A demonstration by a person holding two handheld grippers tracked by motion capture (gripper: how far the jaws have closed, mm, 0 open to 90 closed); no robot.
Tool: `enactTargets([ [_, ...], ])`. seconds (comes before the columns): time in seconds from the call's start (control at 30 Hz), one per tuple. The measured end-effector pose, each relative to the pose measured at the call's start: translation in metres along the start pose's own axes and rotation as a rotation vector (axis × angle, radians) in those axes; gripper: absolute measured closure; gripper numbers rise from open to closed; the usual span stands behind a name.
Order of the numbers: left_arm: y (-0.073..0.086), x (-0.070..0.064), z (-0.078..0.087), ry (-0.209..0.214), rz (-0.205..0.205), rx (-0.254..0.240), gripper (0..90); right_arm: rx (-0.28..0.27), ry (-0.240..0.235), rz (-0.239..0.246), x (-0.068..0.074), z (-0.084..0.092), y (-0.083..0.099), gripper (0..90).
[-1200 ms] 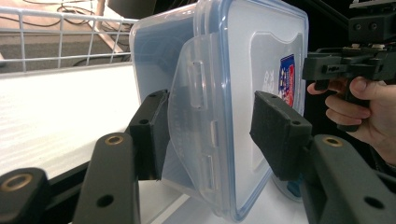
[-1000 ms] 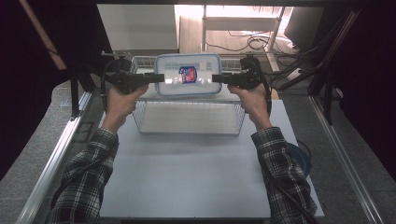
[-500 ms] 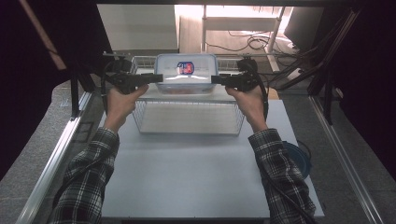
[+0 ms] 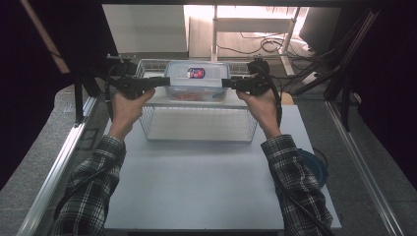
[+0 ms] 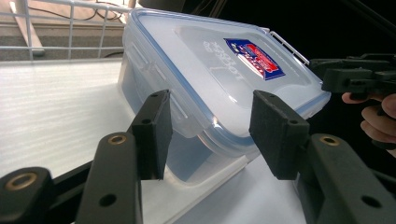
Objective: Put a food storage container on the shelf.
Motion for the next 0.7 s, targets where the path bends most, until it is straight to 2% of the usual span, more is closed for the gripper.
enactTargets([
  [0.2, 0.002, -0.003, 0.001, 0.001, -0.001, -0.007, 49.0, -0.006, 0.007, -0.007, -0.002, 0.000, 0.000, 53.1],
  [0.27, 0.001, -0.003, 0.001, -0.009, -0.030, -0.011, 49.0, -0.010, 0.014, -0.010, -0.002, 0.000, 0.000, 51.8],
  [0.3, 0.001, -0.003, 0.001, -0.009, -0.030, -0.011, 48.7, -0.011, 0.023, -0.004, -0.002, 0.000, 0.000, 51.0],
  [0.33, 0.000, -0.005, 0.002, -0.022, -0.065, -0.020, 48.7, -0.011, 0.023, -0.004, -0.002, 0.000, 0.000, 51.0],
  [0.37, -0.002, -0.008, 0.004, -0.034, -0.106, -0.039, 41.9, -0.020, 0.052, 0.026, 0.000, 0.001, 0.000, 46.9],
  [0.43, -0.003, -0.011, 0.007, -0.024, -0.122, -0.046, 39.9, -0.020, 0.061, 0.042, 0.001, 0.001, 0.000, 44.9],
  [0.47, -0.002, -0.014, 0.010, -0.017, -0.134, -0.036, 34.8, -0.028, 0.069, 0.064, 0.004, 0.004, 0.001, 39.4],
  [0.5, -0.002, -0.014, 0.010, -0.017, -0.134, -0.036, 32.4, -0.028, 0.069, 0.064, 0.004, 0.004, 0.001, 39.4],
  [0.53, 0.000, -0.018, 0.010, -0.001, -0.141, -0.013, 32.4, -0.033, 0.068, 0.071, 0.006, 0.006, 0.001, 37.0],
  [0.57, 0.005, -0.022, 0.011, 0.006, -0.160, 0.018, 27.6, -0.057, 0.073, 0.079, 0.009, 0.010, 0.002, 31.1],
  [0.6, 0.005, -0.022, 0.011, 0.006, -0.160, 0.018, 26.3, -0.057, 0.073, 0.079, 0.009, 0.010, 0.002, 31.1],
  [0.63, 0.010, -0.025, 0.011, -0.007, -0.192, 0.034, 26.3, -0.067, 0.071, 0.087, 0.010, 0.011, 0.002, 28.2],
  [0.7, 0.014, -0.029, 0.013, -0.003, -0.209, 0.044, 23.2, -0.082, 0.068, 0.096, 0.013, 0.014, 0.005, 20.1],
])
Point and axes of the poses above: each handheld gripper's, and its own axes: z roughly backward along the jaws, y roughly out of its underside, x roughly to its left, the point moved 8 cm from there along -z, roughly forward along the jaws, and after that the axes turned 4 degrees about -y, right-handed, at the moved point
